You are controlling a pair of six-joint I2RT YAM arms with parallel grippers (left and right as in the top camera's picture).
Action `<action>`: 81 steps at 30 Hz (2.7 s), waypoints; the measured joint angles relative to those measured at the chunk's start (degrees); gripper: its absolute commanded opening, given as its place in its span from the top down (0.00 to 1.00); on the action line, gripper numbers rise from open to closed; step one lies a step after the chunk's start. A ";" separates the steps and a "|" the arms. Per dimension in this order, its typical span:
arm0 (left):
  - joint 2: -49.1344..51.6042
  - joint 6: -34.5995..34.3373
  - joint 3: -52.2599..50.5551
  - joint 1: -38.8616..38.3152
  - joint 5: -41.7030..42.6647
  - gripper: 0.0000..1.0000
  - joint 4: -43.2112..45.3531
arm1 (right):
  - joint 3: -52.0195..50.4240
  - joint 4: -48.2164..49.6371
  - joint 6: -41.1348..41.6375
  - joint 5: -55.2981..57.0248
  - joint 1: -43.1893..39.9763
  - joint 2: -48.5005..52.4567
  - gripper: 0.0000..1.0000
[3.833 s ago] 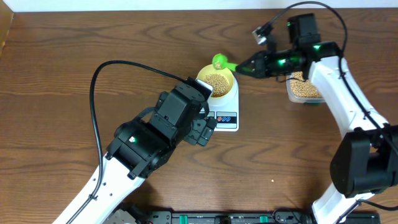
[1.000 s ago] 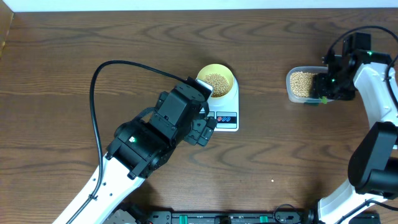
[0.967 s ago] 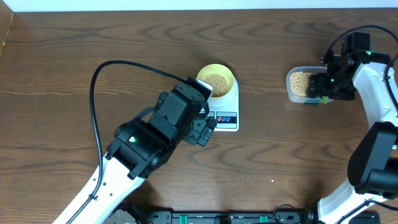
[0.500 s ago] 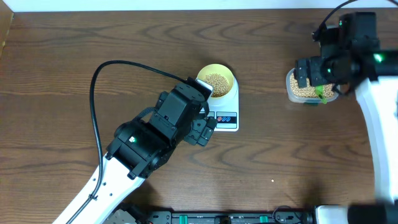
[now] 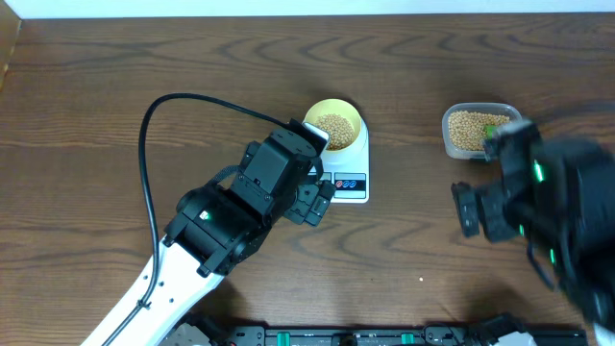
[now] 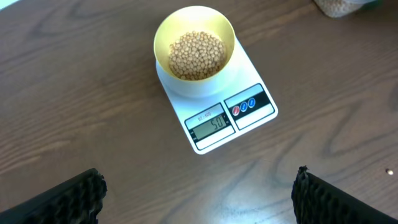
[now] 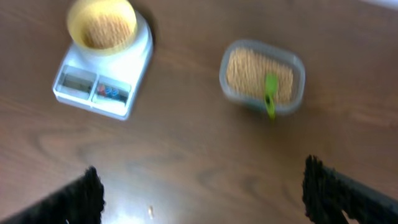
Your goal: Scoop item into bowl and weigh 50g on scale
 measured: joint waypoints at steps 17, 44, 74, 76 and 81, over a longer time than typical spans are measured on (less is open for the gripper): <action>0.00 0.00 0.00 0.00 0.00 0.02 -0.07 | -59.34 54.84 2.78 25.68 -2.64 -36.28 0.01; 0.00 0.00 0.00 0.00 -0.02 0.02 -0.04 | -79.08 69.18 0.52 -2.10 -18.45 -36.37 0.01; 0.00 0.00 0.00 0.00 0.00 0.02 -0.04 | -79.28 69.09 -1.05 -6.67 -15.39 -32.37 0.01; 0.00 0.00 0.00 0.00 -0.02 0.02 -0.04 | -79.28 69.05 -1.05 -6.67 -15.17 -33.68 0.01; 0.00 0.00 0.00 0.00 -0.02 0.02 -0.04 | -79.30 69.00 -1.09 -6.88 -14.32 -40.92 0.01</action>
